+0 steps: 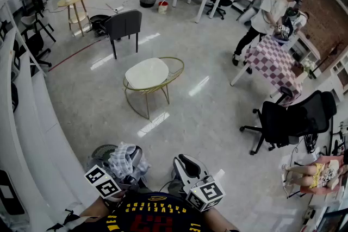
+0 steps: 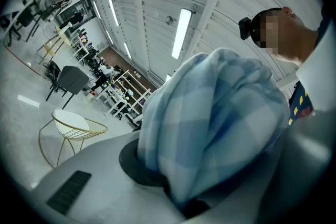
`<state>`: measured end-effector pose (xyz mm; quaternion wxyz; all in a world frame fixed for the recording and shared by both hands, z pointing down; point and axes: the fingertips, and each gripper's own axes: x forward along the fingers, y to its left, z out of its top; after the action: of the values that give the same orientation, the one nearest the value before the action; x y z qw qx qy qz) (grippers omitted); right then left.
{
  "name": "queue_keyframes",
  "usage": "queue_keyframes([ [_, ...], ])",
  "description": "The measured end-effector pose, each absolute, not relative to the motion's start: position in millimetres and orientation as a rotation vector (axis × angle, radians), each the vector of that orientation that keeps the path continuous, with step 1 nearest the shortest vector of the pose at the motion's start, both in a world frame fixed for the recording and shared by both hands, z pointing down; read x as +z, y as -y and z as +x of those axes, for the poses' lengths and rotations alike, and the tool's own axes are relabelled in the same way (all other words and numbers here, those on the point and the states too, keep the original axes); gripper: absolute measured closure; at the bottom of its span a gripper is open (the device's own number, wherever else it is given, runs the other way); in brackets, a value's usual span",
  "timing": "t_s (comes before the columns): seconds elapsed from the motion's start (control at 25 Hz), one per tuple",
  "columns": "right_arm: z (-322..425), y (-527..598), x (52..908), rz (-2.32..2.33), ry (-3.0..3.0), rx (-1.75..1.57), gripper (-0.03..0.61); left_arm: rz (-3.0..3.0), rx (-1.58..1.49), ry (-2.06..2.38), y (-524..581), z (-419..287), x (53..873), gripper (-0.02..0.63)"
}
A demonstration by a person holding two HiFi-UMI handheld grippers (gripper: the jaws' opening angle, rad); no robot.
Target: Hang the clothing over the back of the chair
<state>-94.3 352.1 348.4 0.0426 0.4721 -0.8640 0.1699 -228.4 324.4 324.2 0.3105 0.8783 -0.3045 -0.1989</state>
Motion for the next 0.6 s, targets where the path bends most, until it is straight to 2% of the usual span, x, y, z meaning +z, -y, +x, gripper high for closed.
queue_keyframes([
  [0.24,-128.3,-338.7,354.8,1.404,2.681,0.525,0.503,2.31,-0.538,0.871,-314.1,-264.5,331.5,0.583],
  [0.6,-105.0,-317.6,342.1,1.372,2.794,0.591,0.509,2.292,-0.515,0.985,-300.8,-255.8,317.9,0.583],
])
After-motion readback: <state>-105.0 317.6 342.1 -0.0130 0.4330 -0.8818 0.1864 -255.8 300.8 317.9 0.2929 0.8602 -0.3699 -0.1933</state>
